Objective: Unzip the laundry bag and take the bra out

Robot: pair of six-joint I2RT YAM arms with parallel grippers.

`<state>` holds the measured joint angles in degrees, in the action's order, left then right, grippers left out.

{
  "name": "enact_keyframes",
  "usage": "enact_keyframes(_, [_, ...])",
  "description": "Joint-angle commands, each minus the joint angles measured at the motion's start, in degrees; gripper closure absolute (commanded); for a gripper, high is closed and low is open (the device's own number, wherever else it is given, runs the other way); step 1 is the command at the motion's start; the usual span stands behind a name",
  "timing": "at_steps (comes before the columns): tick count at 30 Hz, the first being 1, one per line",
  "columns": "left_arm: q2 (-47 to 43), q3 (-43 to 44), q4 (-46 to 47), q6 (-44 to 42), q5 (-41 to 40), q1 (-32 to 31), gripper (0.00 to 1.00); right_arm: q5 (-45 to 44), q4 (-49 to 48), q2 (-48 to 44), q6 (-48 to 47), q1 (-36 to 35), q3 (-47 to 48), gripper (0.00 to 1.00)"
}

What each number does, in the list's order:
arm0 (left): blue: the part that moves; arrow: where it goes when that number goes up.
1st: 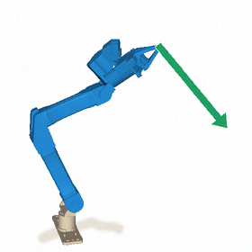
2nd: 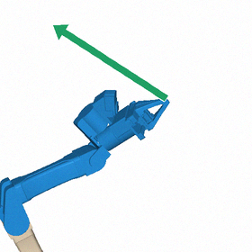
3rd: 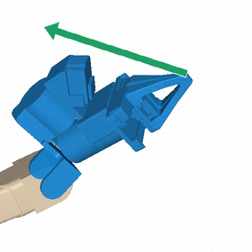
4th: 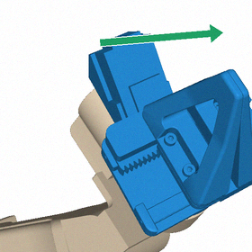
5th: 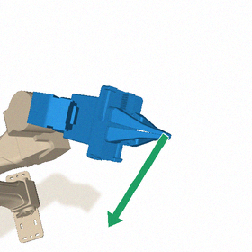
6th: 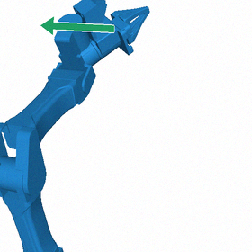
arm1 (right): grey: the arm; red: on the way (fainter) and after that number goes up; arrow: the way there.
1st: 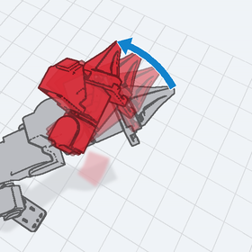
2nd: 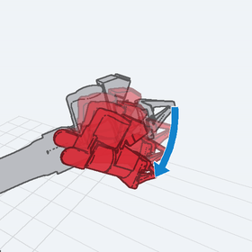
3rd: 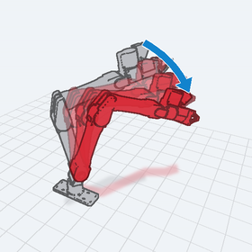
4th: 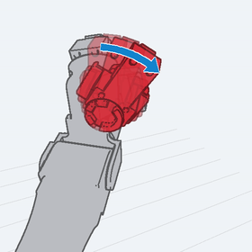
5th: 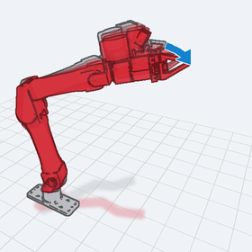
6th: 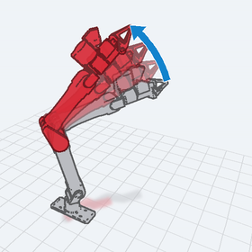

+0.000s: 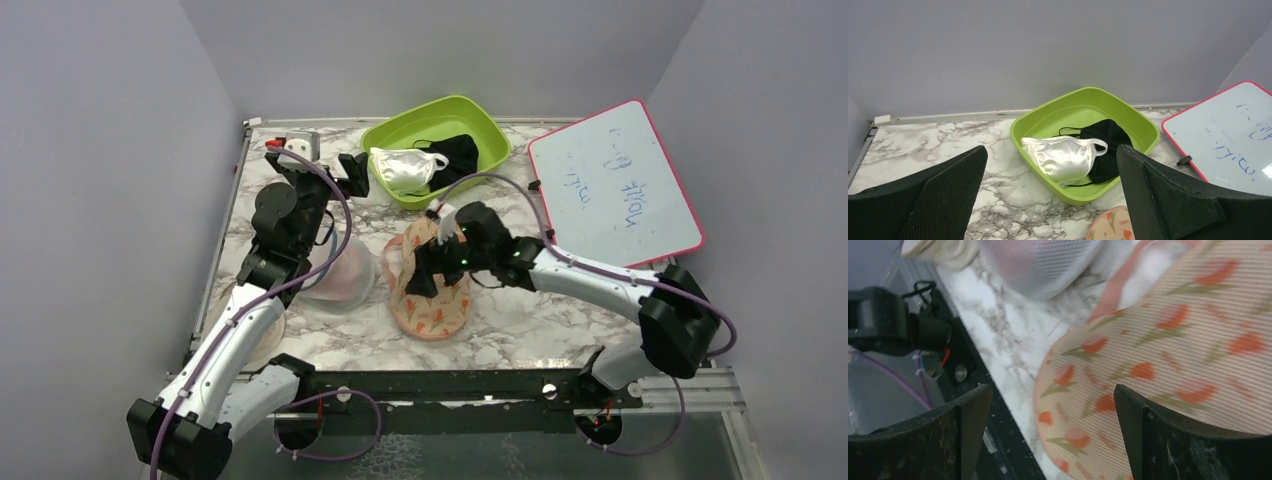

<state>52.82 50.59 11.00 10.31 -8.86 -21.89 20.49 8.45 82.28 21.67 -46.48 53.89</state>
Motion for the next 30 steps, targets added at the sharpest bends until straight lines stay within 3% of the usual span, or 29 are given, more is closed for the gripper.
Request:
enact_keyframes(1, [0.74, 1.61, 0.11, 1.37, 1.85, -0.38, 0.01, 5.09, -2.86, 6.56, 3.54, -5.64, 3.60, 0.12])
enact_keyframes(5, [1.04, 1.80, -0.26, 1.64, 1.63, -0.47, 0.01, 6.14, -4.60, 8.39, 5.58, -6.69, 1.61, 0.13])
enact_keyframes(11, [1.74, 2.28, -0.53, 1.73, 2.22, -0.71, 0.01, 0.07, -2.67, 8.62, 9.56, -6.32, -1.56, 0.11])
enact_keyframes(19, [1.62, 2.42, -0.77, 1.30, 2.01, -0.89, 0.01, -2.38, -0.86, 6.16, 12.82, -0.42, -8.24, 0.09])
enact_keyframes(24, [1.44, 2.53, -0.92, 0.96, 1.93, -1.02, 0.01, -9.97, 7.98, 2.85, 10.75, 10.23, -9.10, 0.09])
enact_keyframes(28, [1.53, 2.58, -1.03, 0.93, 2.06, -1.15, 0.01, -20.88, 14.84, -1.72, 6.46, 12.17, -5.56, 0.06])
enact_keyframes(30, [1.65, 2.59, -0.91, 1.10, 2.33, -1.22, 0.01, -22.35, 16.59, -3.15, 4.08, 12.11, -3.52, 0.05])
